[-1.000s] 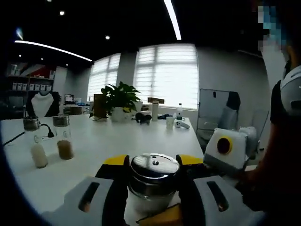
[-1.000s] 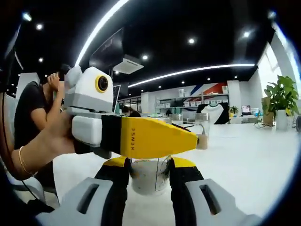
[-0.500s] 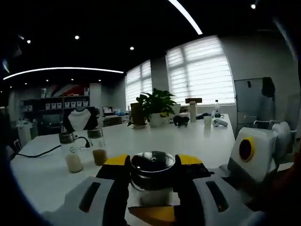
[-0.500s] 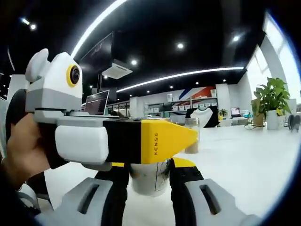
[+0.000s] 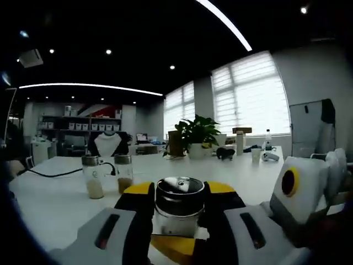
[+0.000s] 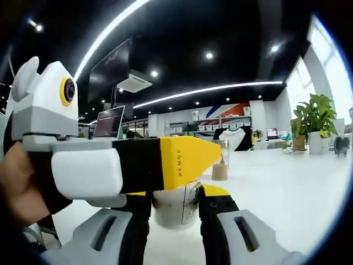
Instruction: Rotate the seasoning bottle until the label or dispensing opening points toward the visible target arrow and the bottle remains upright within the marked orientation range
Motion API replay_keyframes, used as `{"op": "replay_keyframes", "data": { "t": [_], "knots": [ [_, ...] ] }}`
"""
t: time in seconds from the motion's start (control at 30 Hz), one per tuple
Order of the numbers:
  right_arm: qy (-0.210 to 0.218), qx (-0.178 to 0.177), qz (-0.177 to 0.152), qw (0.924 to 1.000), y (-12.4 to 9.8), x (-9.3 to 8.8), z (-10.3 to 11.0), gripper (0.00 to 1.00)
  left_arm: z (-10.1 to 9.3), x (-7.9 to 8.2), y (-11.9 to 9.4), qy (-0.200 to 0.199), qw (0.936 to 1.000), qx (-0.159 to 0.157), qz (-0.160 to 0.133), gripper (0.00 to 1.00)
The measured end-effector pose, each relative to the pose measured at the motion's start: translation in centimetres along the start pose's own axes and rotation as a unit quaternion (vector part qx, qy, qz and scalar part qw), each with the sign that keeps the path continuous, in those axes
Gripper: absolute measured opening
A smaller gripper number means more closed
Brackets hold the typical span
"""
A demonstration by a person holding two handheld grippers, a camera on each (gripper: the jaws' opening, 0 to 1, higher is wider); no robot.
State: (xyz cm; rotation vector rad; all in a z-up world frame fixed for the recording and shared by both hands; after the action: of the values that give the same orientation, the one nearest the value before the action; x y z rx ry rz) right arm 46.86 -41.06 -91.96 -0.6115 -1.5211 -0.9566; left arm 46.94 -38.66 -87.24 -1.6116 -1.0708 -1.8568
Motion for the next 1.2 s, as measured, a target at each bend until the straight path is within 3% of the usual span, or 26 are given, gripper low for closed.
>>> {"op": "replay_keyframes", "data": {
  "t": [0.1,0.17,0.33,0.43,0.6,0.67,0.73,0.93,1.03,1.13,1.2],
  "knots": [
    [-0.002,0.0,0.008,1.0,-0.1,-0.2,-0.2,0.31,-0.5,-0.4,0.1,0.032,0.9988,-0.034,0.017,0.36],
    [-0.006,0.006,0.017,0.9998,-0.3,-0.4,-0.3,0.31,-0.6,-0.6,0.0,0.032,0.9985,-0.039,0.022,0.36],
    [0.002,0.02,0.033,0.9993,-0.6,-0.9,-0.3,0.31,-0.6,-1.2,-0.2,0.022,0.9961,-0.073,0.044,0.36],
    [0.005,0.036,0.037,0.9987,-0.9,-0.8,-0.2,0.32,-0.6,-1.1,-0.1,-0.009,0.9934,-0.107,0.041,0.36],
    [0.003,0.056,0.034,0.9979,-1.0,-0.5,0.1,0.31,-0.3,-0.8,-0.3,-0.011,0.9895,-0.137,0.044,0.36],
    [0.003,0.068,0.041,0.9968,-1.0,-0.6,0.3,0.31,-0.4,-0.9,-0.4,-0.011,0.9844,-0.164,0.063,0.36],
    [0.008,0.073,0.04,0.9965,-1.0,-0.6,0.4,0.31,-0.1,-0.8,-0.4,-0.015,0.9838,-0.168,0.061,0.36],
    [0.014,0.095,0.045,0.9944,-1.1,-0.7,0.7,0.32,0.1,-0.8,-0.6,-0.028,0.9741,-0.213,0.07,0.36],
    [0.017,0.107,0.061,0.9922,-1.3,-1.1,0.8,0.32,0.1,-0.9,-0.7,-0.033,0.9676,-0.234,0.089,0.34],
    [0.022,0.113,0.058,0.9917,-1.3,-1.1,1.0,0.33,-0.2,-0.9,-0.9,-0.037,0.9588,-0.264,0.099,0.34],
    [0.033,0.111,0.048,0.9921,-1.3,-0.9,1.1,0.33,-0.3,-0.8,-0.9,-0.034,0.9577,-0.269,0.097,0.34]
  ]
}}
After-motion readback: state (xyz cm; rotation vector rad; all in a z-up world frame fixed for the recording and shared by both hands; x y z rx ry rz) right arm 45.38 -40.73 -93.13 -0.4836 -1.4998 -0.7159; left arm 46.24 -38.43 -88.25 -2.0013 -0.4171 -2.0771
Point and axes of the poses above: the point that each gripper's makers call its tool centre point, and the gripper's own axes: y roughly forward along the fingers, z roughly to its left, x roughly out of its top, the point moved 4 cm from there along -y, roughly backward along the fingers, and after that the axes turned 10 degrees about -z, right-handed, at the moved point
